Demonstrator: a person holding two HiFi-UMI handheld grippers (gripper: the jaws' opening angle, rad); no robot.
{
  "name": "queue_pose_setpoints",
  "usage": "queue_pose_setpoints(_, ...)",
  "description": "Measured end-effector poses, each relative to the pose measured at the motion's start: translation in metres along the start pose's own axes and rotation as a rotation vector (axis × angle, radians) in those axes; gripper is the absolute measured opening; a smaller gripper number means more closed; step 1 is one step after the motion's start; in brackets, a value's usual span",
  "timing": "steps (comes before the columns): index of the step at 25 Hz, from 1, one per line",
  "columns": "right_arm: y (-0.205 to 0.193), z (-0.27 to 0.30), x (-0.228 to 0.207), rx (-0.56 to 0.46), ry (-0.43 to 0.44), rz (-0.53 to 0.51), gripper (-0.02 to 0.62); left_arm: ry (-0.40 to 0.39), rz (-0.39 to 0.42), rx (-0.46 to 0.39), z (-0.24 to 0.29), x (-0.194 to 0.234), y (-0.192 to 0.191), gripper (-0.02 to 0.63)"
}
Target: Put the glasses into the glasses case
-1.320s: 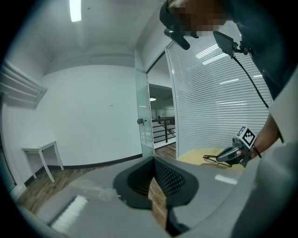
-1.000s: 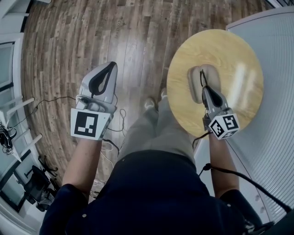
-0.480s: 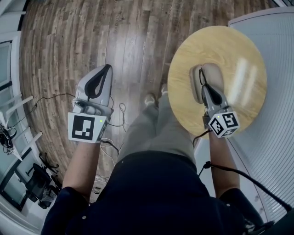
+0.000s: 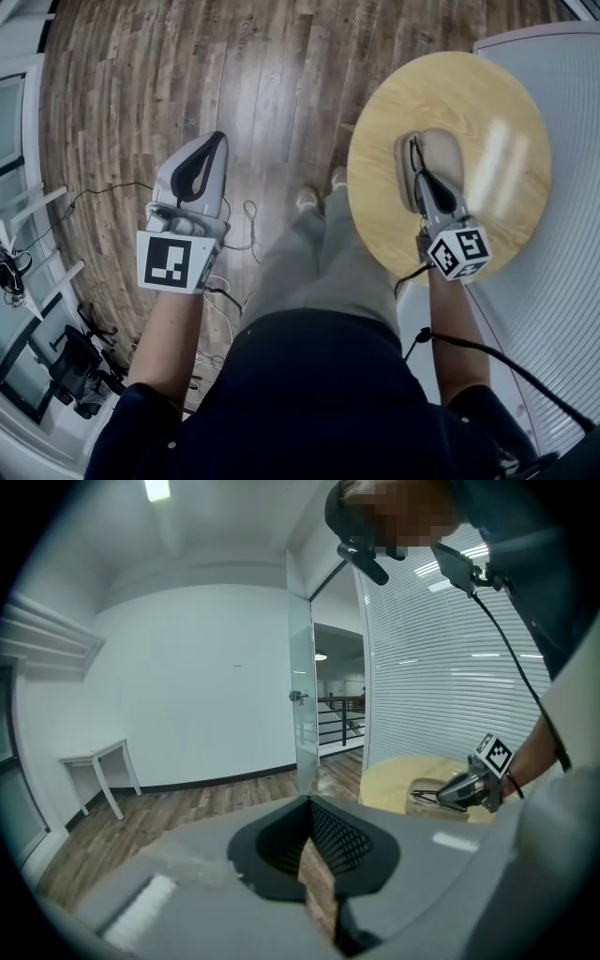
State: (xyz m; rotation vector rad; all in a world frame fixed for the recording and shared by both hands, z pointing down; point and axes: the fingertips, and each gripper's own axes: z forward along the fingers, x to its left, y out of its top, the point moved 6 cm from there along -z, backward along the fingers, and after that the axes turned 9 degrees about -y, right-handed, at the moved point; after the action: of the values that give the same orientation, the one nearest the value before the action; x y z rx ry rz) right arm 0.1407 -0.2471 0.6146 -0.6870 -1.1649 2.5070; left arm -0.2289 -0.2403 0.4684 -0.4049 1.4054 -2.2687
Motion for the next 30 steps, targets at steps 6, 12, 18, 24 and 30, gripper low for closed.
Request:
queue_pose_setpoints(6, -0.001, 0.009, 0.001, 0.017, 0.008, -0.01, 0.034, 0.025, -0.012, 0.008, -0.004, 0.01, -0.009, 0.003)
queue_pose_setpoints(12, -0.003, 0.008, -0.001, 0.037, 0.009, 0.001, 0.034, 0.032, -0.042, -0.031, -0.006, 0.007, 0.006, 0.003)
queue_pose_setpoints(18, -0.009, 0.014, -0.001, 0.055, 0.018, 0.005, 0.034, 0.032, -0.083, -0.06, -0.007, 0.006, 0.01, 0.003)
queue_pose_setpoints(24, -0.011, 0.016, 0.0, 0.069, 0.031, 0.005, 0.034, 0.028, -0.071, -0.062, -0.008, 0.002, 0.012, 0.003)
queue_pose_setpoints(30, -0.006, 0.015, 0.001, 0.095, 0.019, 0.0, 0.034, 0.023, -0.067, -0.049, -0.012, 0.0, 0.011, 0.003)
